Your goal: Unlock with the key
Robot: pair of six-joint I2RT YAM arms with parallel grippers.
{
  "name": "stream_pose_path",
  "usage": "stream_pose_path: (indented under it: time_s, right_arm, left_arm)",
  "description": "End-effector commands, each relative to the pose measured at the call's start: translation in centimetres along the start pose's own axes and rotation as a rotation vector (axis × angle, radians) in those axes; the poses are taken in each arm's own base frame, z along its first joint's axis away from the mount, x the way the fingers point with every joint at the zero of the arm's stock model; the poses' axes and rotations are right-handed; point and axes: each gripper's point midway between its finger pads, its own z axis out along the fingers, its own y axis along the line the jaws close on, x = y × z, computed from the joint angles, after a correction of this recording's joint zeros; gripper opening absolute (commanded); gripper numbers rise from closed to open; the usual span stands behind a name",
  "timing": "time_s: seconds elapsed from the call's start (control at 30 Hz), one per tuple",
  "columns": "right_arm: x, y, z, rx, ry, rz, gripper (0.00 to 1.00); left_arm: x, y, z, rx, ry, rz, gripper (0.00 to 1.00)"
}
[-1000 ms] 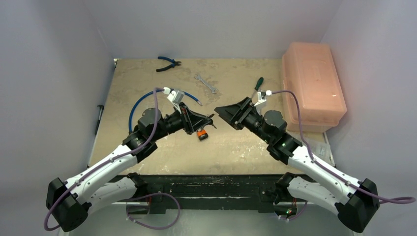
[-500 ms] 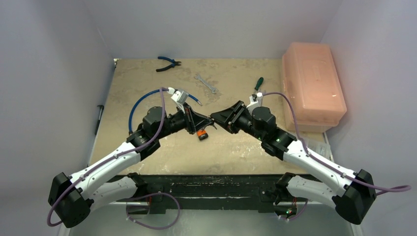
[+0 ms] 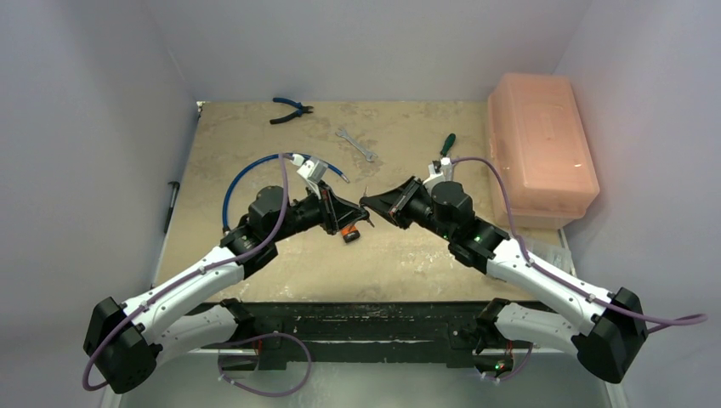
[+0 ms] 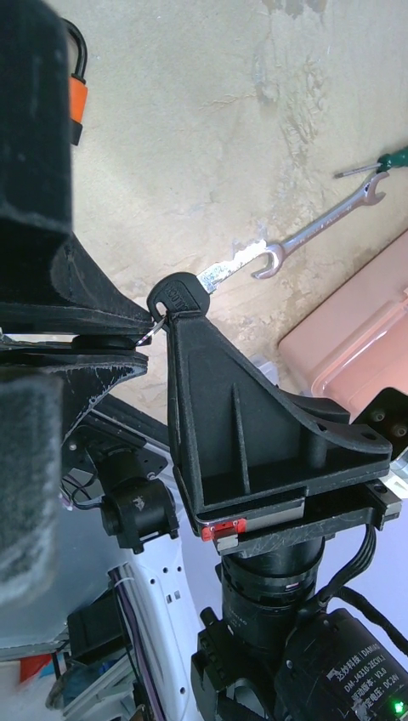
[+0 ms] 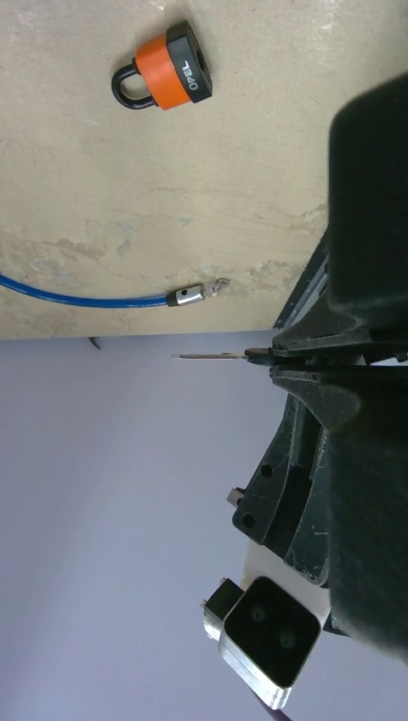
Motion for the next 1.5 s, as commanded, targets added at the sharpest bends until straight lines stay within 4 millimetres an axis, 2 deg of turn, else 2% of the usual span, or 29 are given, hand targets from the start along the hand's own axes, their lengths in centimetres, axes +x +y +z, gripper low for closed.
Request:
stream_pose_path:
  time_s: [0.0,0.03,0.07,0.2,0.37,0.5,0.77,0.93,1.03,1.13,1.33,1.47]
  right_arm:
    - [-0.5,1.5,-0.1,-0.022,-0.026,-0.015,0.05]
    - [-0.4,1.4,-0.1,-0.02,-0.025,-0.018,0.01]
    - [-0.4,1.4,-0.2,-0.019,-0.025,-0.02,0.0]
    - [-0.3,1.5,-0.3,-0.033,-0.025,-0.042,0.0]
    - [-0.6,2.5,-1.0,-0.137,-0.062,-0.093,0.0]
    - [-0.7,3.0,-1.6,-0.21,-0.086,-0.125,0.0]
    - [-0.6,3.5,-1.7,-0.273,-0.094,-0.16,0.0]
    - [-0.6,3.7,-2.0,-0.295,-0.103,-0.175,0.0]
    - [-0.7,3.8,-2.3,-0.307,-0.11,-0.212,0.0]
    - [-0.8,3.8,-2.8,-0.323,-0.123,-0.257,0.0]
    - [1.5,3.8,-3.0,-0.399,-0.015,-0.414,0.0]
    - [3.0,4.6,-3.8,-0.507,0.044,-0.494,0.0]
  left_arm:
    - [-1.0,-1.1,0.1,0.052,-0.037,0.043,0.0]
    - [-1.1,-1.2,0.1,0.052,-0.038,0.043,0.0]
    - [-1.1,-1.1,0.1,0.052,-0.037,0.045,0.0]
    - [-1.2,-1.1,0.1,0.047,-0.039,0.048,0.0]
    - [-1.2,-0.9,0.0,0.031,-0.035,0.048,0.0]
    - [-1.0,-0.8,0.0,0.024,-0.024,0.045,0.14]
    - [-0.9,-0.6,-0.4,0.006,-0.022,0.046,0.28]
    - [-0.8,-0.5,-0.8,-0.001,-0.016,0.052,0.42]
    - [-1.2,-0.9,-1.3,-0.005,-0.018,0.065,0.52]
    - [-2.3,-1.6,-2.2,-0.013,-0.025,0.086,0.58]
    - [-3.3,-2.2,-3.4,-0.047,-0.002,0.119,0.59]
    - [-4.6,-2.6,-4.0,-0.068,-0.026,0.121,0.59]
